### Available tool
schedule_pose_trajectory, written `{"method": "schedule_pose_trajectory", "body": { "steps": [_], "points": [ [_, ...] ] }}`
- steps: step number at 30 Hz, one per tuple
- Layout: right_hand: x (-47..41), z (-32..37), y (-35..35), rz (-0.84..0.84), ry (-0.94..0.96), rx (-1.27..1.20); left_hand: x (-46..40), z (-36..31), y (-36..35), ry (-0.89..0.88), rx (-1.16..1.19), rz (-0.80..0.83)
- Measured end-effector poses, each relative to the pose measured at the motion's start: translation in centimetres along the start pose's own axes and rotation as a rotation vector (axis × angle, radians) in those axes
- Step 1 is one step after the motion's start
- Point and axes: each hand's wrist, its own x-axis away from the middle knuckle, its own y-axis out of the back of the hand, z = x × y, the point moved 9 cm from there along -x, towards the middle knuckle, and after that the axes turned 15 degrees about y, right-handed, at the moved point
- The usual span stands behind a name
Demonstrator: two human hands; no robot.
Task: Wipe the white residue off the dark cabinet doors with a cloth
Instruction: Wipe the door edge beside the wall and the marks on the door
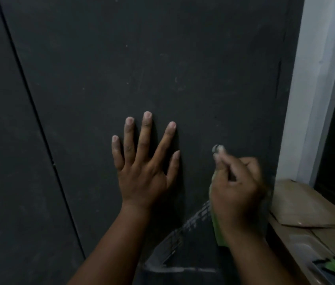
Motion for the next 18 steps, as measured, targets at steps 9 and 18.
{"method": "schedule_pose_trajectory", "body": {
  "steps": [9, 18],
  "points": [
    [0.9, 1.8, -1.6, 0.043, 0.075, -0.010, -1.9, 6.6, 1.7, 0.107, -0.032, -0.016],
    [7.2, 7.2, -4.4, 0.213, 0.238, -0.104, -2.7, 9.7, 3.4, 0.025, -0.083, -0.045]
  ]
}}
